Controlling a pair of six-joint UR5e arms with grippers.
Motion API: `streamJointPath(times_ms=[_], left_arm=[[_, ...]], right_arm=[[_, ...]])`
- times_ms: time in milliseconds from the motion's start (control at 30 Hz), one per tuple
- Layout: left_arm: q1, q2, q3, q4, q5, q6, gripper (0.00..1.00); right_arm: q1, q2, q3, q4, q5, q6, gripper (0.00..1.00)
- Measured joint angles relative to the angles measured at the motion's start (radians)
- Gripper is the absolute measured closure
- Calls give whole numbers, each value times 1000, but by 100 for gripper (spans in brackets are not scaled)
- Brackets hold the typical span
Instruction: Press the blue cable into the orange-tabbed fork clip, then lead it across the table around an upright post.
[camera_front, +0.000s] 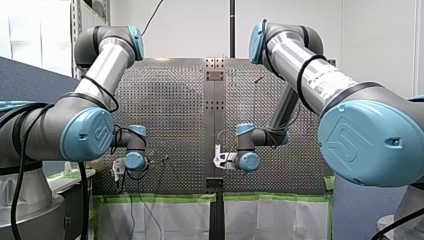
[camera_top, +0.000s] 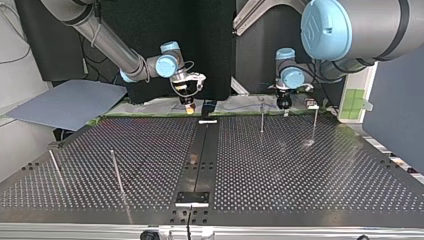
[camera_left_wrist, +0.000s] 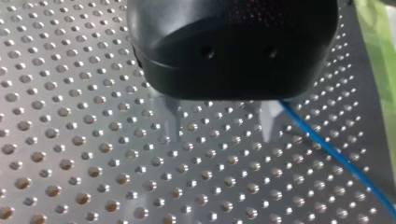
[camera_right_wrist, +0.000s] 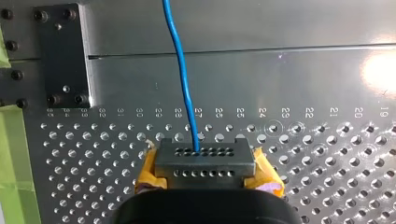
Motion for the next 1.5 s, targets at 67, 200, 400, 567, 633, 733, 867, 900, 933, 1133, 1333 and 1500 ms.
streamJointPath(times_ms=[67,200,400,567,633,733,867,900,933,1133,1333,1500], left_arm=[[3,0,-1,-18,1,-2,0],[6,4,-11,-57,-20,6,0],[5,18,-61,-99,12,25,0],[6,54,-108,-83,57,27,0],[4,73,-127,-66,74,14,0],[1,100,-155,-40,94,-11,0],[-4,133,-188,-38,122,-36,0],[-5,141,-195,-43,128,-38,0],[-6,152,-207,-52,133,-39,0],[-9,209,-256,-100,142,-37,0],[-15,262,-266,-88,163,-38,0],[-29,273,-266,-61,182,-34,0]], right_arm=[[0,0,0,1,0,0,100],[0,1,0,4,0,0,100],[0,2,0,6,0,0,100],[0,2,1,6,0,0,100],[0,2,1,6,0,0,100],[0,2,1,6,0,0,100],[-1,2,1,9,0,0,100],[-1,2,1,10,0,0,100],[-1,2,1,12,0,0,100],[-1,2,1,15,0,0,100],[0,3,0,16,0,0,100],[0,3,1,17,0,1,100]])
